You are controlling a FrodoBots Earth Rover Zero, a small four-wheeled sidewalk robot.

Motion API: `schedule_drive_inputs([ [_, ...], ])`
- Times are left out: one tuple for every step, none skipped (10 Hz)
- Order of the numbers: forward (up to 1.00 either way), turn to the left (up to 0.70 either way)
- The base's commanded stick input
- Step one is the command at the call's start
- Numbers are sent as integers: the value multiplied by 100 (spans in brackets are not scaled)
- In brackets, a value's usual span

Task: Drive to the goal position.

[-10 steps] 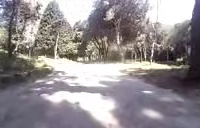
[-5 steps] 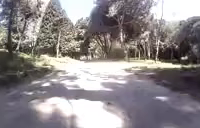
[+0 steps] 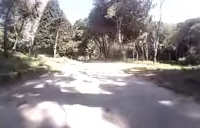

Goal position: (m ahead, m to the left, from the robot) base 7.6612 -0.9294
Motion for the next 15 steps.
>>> schedule_drive_inputs([
  [85, 0],
  [85, 0],
  [85, 0],
  [85, 0],
  [85, 0],
  [85, 0],
  [85, 0],
  [85, 0],
  [85, 0],
  [85, 0],
  [85, 0],
  [85, 0],
  [85, 0],
  [85, 0],
  [85, 0],
])
